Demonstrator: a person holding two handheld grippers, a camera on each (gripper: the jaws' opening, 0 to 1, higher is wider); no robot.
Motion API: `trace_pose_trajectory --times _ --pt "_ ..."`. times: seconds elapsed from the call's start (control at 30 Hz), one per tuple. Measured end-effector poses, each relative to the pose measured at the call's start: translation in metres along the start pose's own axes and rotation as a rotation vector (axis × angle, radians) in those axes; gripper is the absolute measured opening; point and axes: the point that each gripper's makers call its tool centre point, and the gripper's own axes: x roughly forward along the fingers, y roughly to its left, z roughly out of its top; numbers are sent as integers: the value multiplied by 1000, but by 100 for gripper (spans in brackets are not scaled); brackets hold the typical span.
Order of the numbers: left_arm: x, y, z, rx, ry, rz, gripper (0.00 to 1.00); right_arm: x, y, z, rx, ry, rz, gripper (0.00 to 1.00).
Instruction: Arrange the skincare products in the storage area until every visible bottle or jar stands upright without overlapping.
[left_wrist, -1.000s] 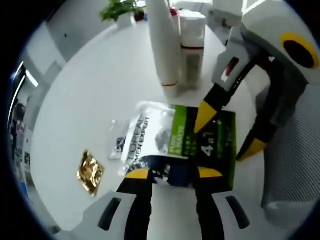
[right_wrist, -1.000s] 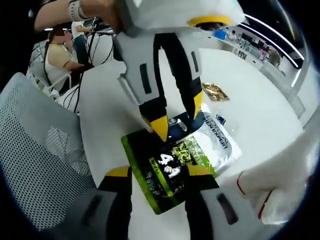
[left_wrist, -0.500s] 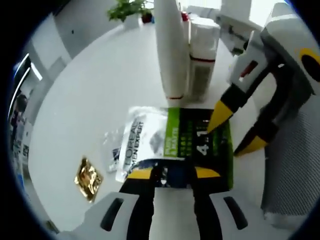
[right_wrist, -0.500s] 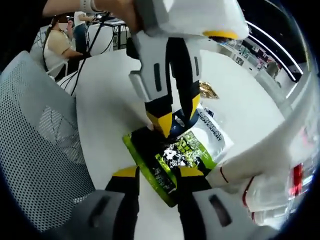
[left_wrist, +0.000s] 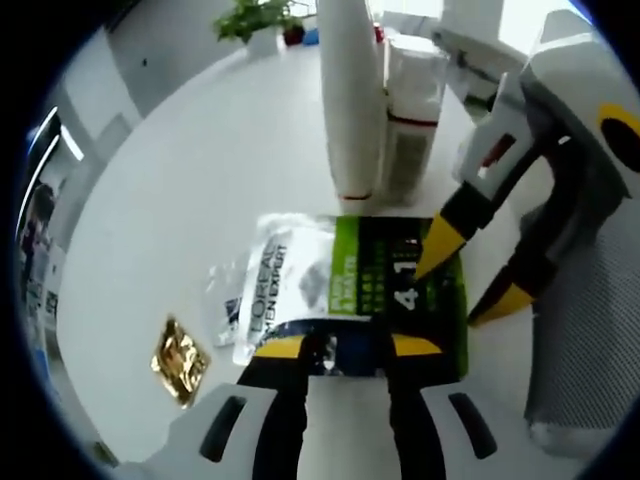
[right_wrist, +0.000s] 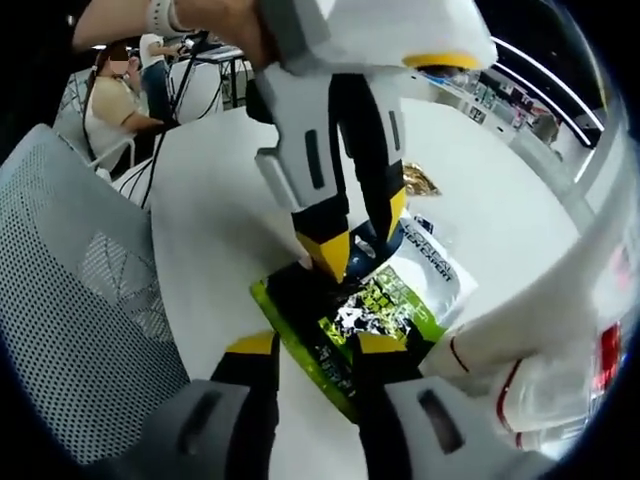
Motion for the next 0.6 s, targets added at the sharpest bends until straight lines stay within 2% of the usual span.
trace_pose_trajectory --times 0.2,0.37,0.6 --pt "-2 1 -2 21 13 19 29 4 1 4 37 -28 16 29" --pt "-9 -2 -6 10 18 23 35 3 2 6 15 -25 16 29" --pt "-27 -8 -6 -50 -29 59 40 -9 3 8 20 -34 30 32"
